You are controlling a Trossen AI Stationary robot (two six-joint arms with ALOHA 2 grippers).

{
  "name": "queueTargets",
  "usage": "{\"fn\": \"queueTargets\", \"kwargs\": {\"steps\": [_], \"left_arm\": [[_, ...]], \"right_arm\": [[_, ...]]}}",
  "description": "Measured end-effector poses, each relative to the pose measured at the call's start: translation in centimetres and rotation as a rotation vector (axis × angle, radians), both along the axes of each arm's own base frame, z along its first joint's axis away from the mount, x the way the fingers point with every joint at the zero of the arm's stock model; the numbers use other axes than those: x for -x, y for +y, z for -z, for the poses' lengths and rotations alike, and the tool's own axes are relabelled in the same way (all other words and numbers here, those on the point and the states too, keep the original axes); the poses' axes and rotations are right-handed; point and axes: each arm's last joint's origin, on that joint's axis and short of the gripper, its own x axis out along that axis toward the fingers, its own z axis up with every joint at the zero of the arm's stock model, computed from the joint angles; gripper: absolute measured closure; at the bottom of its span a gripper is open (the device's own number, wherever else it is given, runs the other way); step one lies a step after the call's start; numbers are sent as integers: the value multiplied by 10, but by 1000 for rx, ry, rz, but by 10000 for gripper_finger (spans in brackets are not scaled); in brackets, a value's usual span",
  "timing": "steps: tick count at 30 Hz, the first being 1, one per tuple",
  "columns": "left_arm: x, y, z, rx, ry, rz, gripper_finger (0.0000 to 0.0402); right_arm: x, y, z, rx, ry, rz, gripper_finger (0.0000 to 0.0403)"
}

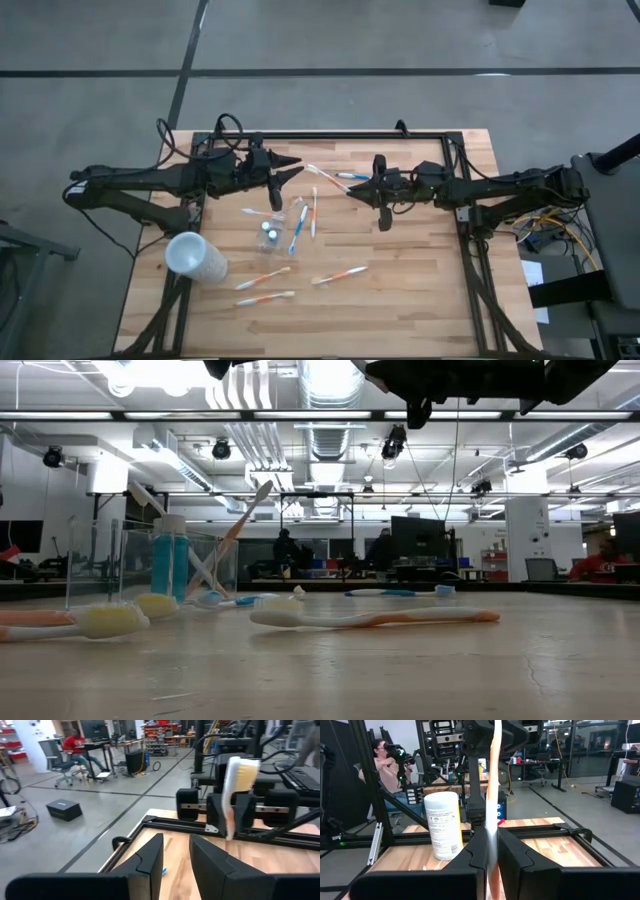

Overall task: Pick & Place toothbrushing station
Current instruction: Put the orange toothbrush into the transparent organizer

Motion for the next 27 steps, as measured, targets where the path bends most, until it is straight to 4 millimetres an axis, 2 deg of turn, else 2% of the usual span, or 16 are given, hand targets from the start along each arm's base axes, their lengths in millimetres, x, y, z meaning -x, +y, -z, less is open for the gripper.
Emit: {"fn": "queueTargets", "kwargs": {"steps": [18, 24, 27], "left_arm": [[0, 0, 0, 60, -23, -22, 303], [0, 2, 0, -33, 12, -35, 303], [0, 2, 0, -18, 7, -35, 303]], "right_arm": [[0, 0, 1, -1, 8, 0, 385], [0, 0, 1, -1, 10, 0, 385], [0, 0, 1, -1, 10, 0, 385]]}}
